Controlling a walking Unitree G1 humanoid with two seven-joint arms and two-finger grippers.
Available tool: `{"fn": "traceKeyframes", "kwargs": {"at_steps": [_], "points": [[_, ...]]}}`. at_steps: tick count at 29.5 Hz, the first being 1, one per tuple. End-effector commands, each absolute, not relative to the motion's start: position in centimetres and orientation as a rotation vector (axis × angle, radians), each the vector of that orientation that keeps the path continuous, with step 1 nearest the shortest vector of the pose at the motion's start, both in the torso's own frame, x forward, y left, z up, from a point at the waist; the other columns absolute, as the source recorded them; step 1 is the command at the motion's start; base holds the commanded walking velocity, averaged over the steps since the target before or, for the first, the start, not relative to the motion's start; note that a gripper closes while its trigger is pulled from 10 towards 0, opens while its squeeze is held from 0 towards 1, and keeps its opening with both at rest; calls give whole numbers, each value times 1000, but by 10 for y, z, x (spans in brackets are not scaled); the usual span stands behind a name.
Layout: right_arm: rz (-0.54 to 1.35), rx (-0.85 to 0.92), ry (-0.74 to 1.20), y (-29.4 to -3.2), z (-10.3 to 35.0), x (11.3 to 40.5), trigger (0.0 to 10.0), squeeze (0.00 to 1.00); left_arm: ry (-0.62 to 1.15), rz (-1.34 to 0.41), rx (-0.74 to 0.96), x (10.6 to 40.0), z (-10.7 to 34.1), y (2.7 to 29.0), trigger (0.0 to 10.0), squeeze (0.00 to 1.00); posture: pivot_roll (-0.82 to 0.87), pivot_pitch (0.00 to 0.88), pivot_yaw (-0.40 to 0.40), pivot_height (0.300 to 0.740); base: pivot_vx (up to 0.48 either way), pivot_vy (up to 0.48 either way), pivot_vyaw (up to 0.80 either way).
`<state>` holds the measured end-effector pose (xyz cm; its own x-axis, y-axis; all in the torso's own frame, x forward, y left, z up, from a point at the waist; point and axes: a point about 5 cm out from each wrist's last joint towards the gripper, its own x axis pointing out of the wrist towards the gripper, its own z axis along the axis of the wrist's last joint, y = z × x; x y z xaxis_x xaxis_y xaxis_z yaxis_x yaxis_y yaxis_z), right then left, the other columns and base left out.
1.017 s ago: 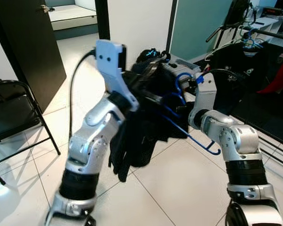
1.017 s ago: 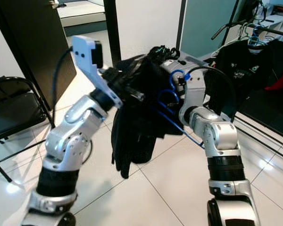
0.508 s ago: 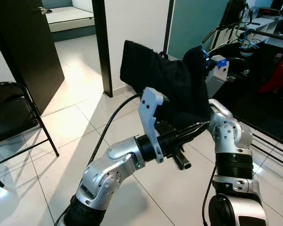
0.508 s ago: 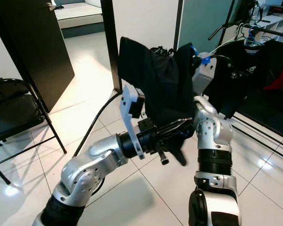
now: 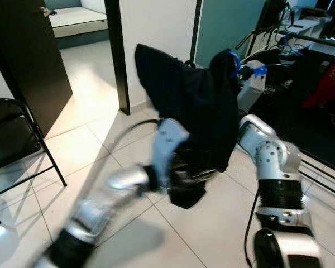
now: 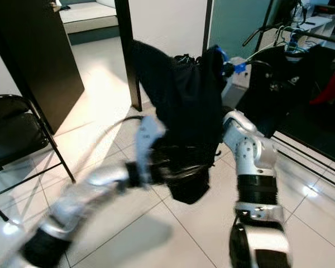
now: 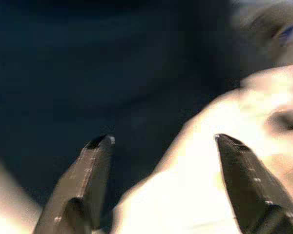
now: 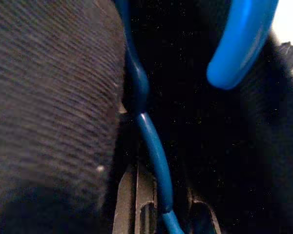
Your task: Hang hanger
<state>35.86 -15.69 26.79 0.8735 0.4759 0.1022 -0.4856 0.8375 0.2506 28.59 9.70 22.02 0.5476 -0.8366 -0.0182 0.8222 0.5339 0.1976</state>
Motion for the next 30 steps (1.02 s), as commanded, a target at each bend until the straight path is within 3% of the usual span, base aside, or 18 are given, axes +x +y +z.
{"fn": "traceKeyframes", "kwargs": {"at_steps": [1, 2, 5, 7, 9, 13, 18, 19, 24, 25, 30], "points": [[582, 212, -47, -156, 271, 353, 10000, 0, -123, -956, 240, 287, 233, 112, 10000, 1000, -28, 26, -21, 740, 0, 0, 0], [614, 153, -30, -164, 266, 349, 10000, 0, -149, -897, 298, 291, 247, 132, 10000, 1000, -28, 26, -21, 740, 0, 0, 0], [632, 118, -20, -170, 264, 347, 10000, 0, -168, -864, 330, 293, 257, 144, 10000, 1000, -28, 26, -21, 740, 0, 0, 0], [638, 50, 0, -189, 257, 341, 10000, 0, -259, -774, 393, 296, 292, 169, 10000, 1000, -22, 31, -20, 740, 0, 0, 0], [635, -3, 13, -198, 253, 340, 10000, 0, -318, -735, 412, 297, 311, 176, 10000, 1000, -21, 32, -17, 740, 0, 0, 0], [653, -58, 28, -205, 249, 336, 10000, 0, -386, -718, 410, 296, 332, 178, 10000, 1000, -21, 31, -10, 740, 0, 0, 0], [774, -154, 33, -206, 250, 323, 10000, 0, -431, -807, 434, 294, 350, 161, 10000, 1000, -25, 29, -5, 740, 0, 0, 0], [806, -165, 33, -205, 251, 320, 10000, 0, -416, -832, 452, 294, 349, 158, 10000, 0, -25, 29, -5, 740, 0, 0, 0], [921, -205, 26, -194, 254, 311, 10000, 0, -263, -1010, 504, 293, 330, 139, 10000, 0, -19, 27, -3, 740, 0, 0, 0], [971, -216, 9, -186, 256, 309, 10000, 0, -147, -1112, 509, 291, 314, 132, 10000, 0, -19, 27, -3, 740, 0, 0, 0], [1002, -227, -28, -179, 260, 309, 10000, 0, -37, -1216, 516, 286, 295, 125, 10000, 0, -17, 26, 0, 740, 0, 0, 0]]}}
